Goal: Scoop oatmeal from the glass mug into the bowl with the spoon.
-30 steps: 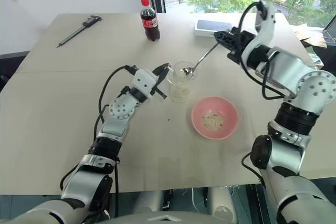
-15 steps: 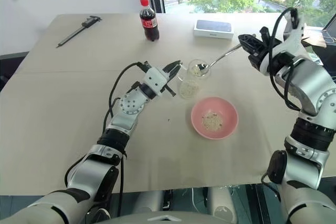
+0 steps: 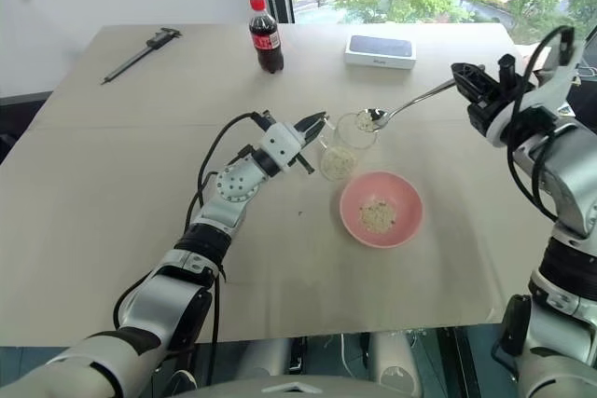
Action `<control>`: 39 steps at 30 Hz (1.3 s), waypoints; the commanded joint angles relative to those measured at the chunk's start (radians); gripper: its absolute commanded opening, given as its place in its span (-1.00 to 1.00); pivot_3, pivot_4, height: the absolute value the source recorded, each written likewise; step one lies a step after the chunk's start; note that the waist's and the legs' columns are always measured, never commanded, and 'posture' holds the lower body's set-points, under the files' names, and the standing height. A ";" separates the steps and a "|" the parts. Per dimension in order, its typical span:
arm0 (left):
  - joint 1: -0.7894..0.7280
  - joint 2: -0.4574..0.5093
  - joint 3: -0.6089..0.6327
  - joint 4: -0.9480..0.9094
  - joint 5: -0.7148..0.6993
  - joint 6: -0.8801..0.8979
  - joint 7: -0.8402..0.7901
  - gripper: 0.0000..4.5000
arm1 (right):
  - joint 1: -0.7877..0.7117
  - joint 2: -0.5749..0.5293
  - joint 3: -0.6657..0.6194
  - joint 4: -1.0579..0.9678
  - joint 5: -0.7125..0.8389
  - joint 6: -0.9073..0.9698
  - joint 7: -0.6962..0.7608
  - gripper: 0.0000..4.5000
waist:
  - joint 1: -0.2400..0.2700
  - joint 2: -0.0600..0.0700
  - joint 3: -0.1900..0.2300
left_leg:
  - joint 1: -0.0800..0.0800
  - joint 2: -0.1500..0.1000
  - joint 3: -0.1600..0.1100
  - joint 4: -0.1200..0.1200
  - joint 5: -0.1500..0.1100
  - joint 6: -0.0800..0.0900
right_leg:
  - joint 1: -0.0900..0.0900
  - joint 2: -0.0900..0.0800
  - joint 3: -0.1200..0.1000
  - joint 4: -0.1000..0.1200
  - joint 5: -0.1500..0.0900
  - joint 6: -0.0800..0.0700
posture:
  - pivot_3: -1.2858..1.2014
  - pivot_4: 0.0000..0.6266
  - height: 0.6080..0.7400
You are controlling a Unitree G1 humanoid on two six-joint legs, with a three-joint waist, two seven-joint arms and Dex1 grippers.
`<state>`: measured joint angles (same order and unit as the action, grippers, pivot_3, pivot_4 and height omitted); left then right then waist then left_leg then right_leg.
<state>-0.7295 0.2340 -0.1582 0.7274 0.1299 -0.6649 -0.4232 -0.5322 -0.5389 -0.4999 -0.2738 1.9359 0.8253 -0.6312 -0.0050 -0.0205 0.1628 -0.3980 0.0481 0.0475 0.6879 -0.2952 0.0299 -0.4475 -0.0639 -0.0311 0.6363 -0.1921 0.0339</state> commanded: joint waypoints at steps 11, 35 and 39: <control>-0.086 0.017 0.016 0.163 -0.013 -0.078 -0.003 -0.96 | 0.199 -0.087 -0.132 -0.136 0.036 0.047 0.201 -1.00 | 0.005 0.000 0.000 | 0.001 0.000 0.000 0.000 0.000 0.000 | 0.000 0.000 0.001 0.001 0.000 0.000 | 0.03 -0.52 1.00; -0.078 0.029 0.021 0.167 -0.030 -0.082 -0.007 -0.96 | 0.310 -0.535 0.086 -0.372 -0.392 0.079 0.617 -1.00 | 0.018 -0.001 0.000 | 0.001 -0.001 0.000 0.002 0.000 0.000 | 0.002 0.000 0.002 -0.001 0.001 0.001 | 0.03 -0.52 1.00; -0.066 0.032 0.027 0.150 -0.039 -0.071 -0.004 -0.96 | 0.277 -0.608 0.146 -0.423 -0.568 0.065 0.761 -1.00 | 0.018 -0.001 0.000 | 0.001 -0.001 0.000 0.002 0.000 0.000 | 0.002 0.000 0.002 -0.001 0.001 0.001 | 0.03 -0.52 1.00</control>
<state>-0.8040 0.2527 -0.1520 0.9092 0.0948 -0.7382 -0.4309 -0.2350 -1.1273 -0.3522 -0.6602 1.4243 0.9113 0.0778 0.0132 -0.0212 0.1624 -0.3967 0.0475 0.0475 0.6898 -0.2952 0.0299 -0.4458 -0.0635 -0.0298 0.6355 -0.1915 0.0352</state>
